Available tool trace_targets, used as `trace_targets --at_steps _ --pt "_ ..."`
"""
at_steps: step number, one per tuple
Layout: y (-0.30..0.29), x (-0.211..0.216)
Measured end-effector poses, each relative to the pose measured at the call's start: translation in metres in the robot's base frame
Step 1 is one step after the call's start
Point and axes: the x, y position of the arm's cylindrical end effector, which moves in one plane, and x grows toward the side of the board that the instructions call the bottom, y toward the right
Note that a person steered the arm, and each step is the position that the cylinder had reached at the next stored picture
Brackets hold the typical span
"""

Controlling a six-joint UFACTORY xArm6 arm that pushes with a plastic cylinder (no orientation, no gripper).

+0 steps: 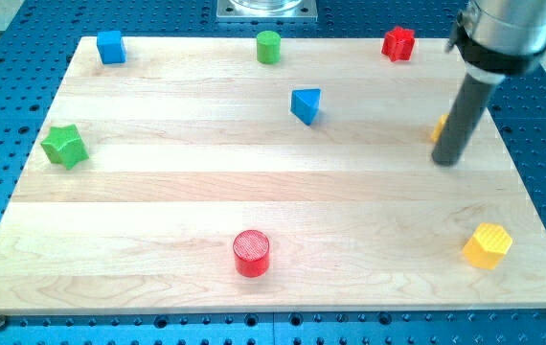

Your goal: Move the blue triangle towards the bottom left corner of the board

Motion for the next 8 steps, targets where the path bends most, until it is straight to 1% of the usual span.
trace_targets --at_steps 1,2,3,4,6,7,8 --pt "-0.03 0.009" --pt "-0.086 -0.051" --pt "-0.109 -0.113" --pt "-0.171 -0.119" --pt "-0.295 0.012" --pt "-0.267 -0.002" --pt "-0.24 -0.043"
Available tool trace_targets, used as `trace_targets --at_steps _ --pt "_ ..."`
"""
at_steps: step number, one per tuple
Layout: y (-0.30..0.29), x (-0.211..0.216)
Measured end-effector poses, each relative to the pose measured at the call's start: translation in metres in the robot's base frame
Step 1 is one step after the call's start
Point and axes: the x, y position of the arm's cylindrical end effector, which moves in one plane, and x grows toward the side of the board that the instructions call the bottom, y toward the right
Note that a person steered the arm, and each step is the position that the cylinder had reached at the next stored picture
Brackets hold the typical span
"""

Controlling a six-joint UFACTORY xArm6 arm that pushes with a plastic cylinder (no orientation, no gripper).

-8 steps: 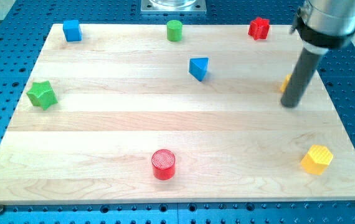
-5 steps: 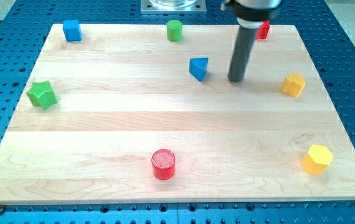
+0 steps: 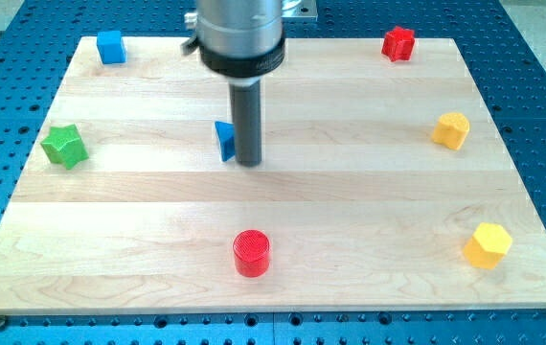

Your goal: Move the blue triangle towards the bottom left corner of the board

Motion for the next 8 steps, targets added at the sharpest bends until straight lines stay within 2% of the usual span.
trace_targets --at_steps 1,2,3,4,5,6,7,8 --pt "-0.015 -0.016" --pt "-0.07 0.026" --pt "-0.051 0.022" --pt "-0.017 0.0" --pt "-0.034 -0.027" --pt "-0.084 0.021" --pt "-0.108 0.099" --pt "-0.099 0.089"
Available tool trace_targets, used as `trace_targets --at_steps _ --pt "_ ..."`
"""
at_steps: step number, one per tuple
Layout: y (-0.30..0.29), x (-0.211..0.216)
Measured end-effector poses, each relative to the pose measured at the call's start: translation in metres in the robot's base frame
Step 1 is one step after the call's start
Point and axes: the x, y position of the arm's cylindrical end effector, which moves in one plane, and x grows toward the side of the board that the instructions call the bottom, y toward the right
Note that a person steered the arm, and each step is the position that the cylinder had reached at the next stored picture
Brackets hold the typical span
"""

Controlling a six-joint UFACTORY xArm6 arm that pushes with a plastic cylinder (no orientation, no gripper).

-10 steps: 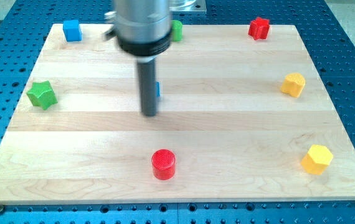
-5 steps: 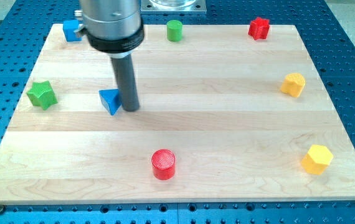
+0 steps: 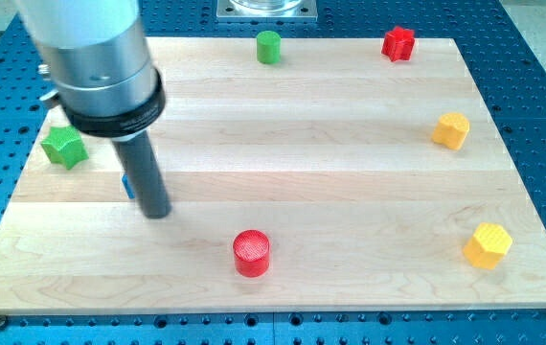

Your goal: Move the blue triangle towards the bottom left corner of the board

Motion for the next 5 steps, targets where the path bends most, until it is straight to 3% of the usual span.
trace_targets --at_steps 1,2,3,4,5 --pt "0.019 -0.032" --pt "-0.006 -0.056" --pt "-0.051 0.001" --pt "-0.088 0.028" --pt "-0.092 0.008"
